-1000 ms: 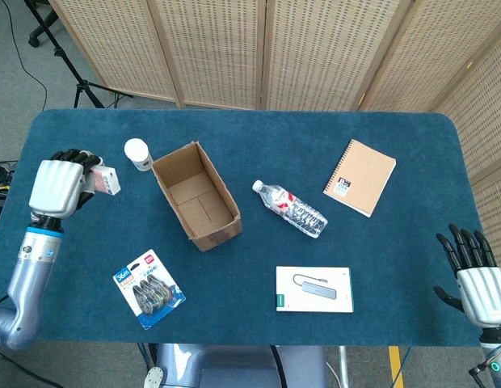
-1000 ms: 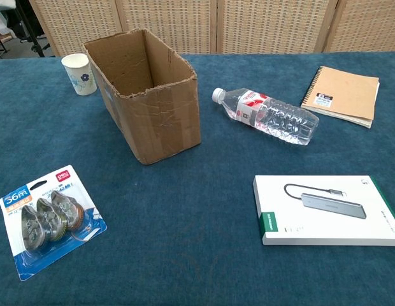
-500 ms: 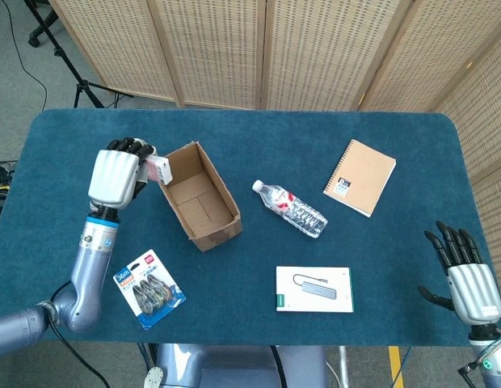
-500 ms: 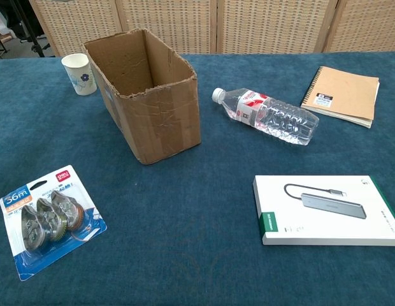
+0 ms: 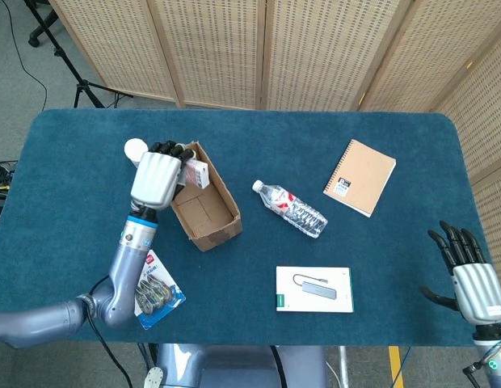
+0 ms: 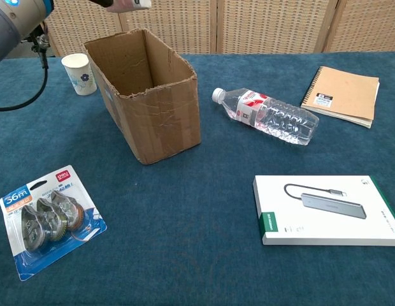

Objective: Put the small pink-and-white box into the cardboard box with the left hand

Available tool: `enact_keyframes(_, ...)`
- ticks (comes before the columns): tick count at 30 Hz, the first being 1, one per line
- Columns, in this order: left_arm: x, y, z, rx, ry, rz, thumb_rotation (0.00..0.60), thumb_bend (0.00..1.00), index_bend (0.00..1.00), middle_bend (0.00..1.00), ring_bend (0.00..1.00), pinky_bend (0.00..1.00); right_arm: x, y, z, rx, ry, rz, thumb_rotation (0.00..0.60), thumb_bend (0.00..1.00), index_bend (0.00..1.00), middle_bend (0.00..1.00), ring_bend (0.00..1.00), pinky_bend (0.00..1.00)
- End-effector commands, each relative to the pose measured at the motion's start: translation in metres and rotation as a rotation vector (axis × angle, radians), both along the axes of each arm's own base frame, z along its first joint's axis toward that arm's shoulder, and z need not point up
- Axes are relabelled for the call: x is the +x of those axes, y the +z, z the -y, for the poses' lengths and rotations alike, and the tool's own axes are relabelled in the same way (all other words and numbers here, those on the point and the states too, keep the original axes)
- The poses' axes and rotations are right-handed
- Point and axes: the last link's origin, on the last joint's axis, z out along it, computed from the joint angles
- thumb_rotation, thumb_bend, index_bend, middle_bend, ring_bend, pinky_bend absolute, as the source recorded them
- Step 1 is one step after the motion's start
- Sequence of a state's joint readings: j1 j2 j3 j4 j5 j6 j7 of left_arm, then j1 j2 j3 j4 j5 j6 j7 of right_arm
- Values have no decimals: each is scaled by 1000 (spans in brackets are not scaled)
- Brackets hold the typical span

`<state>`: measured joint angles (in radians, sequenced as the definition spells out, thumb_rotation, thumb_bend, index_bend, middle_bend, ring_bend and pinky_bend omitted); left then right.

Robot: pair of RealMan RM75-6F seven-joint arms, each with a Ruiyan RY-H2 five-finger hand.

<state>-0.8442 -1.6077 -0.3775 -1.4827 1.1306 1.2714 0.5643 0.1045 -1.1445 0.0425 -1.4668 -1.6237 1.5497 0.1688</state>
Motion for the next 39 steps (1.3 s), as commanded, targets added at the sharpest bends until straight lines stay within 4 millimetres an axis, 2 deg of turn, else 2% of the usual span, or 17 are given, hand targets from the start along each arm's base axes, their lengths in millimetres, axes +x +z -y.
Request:
enact_keyframes(1,2,-7,-1,-7,4,-11,600,552,733,502,360,418,0,0,0,0,2,3,600,131,79,0,0,0)
enact_keyframes(3,1,-12,-1,-29,19,-8,600,519,693,475,356,418,0,1,0,-2,4,6,600,131,79,0,0,0)
enact_keyframes(7,-3,-17,-1,-56,39,-34,600,439,519,310,246,398,0,1,-1,-8,6,11,600,131,79,0,0,0)
enact_keyframes(9,-4,-17,-1,-65,46,-39,600,401,422,201,148,319,0,1,-1,-9,7,11,600,131,79,0,0,0)
enact_keyframes(12,-6,-17,-1,-79,58,-44,600,366,350,116,49,212,0,1,-1,-14,9,13,600,131,79,0,0,0)
enact_keyframes(16,-8,-16,-1,-77,63,-42,600,348,242,14,0,76,0,1,-2,-14,10,12,600,132,79,0,0,0)
enact_keyframes(19,-9,-16,-1,-78,65,-43,600,337,226,0,0,41,1,0,-2,-12,11,9,600,131,79,0,0,0)
enact_keyframes(29,-18,-5,5,-68,61,-31,600,340,226,0,0,41,1,0,-2,-15,12,6,600,131,79,0,0,0)
enact_keyframes(31,-28,7,11,-52,66,-20,600,341,226,0,0,41,2,-1,-3,-14,12,1,600,131,79,0,0,0)
enact_keyframes(39,-100,77,56,-31,170,-58,600,343,213,0,0,13,4,-6,-2,-12,7,-21,600,131,79,0,0,0)
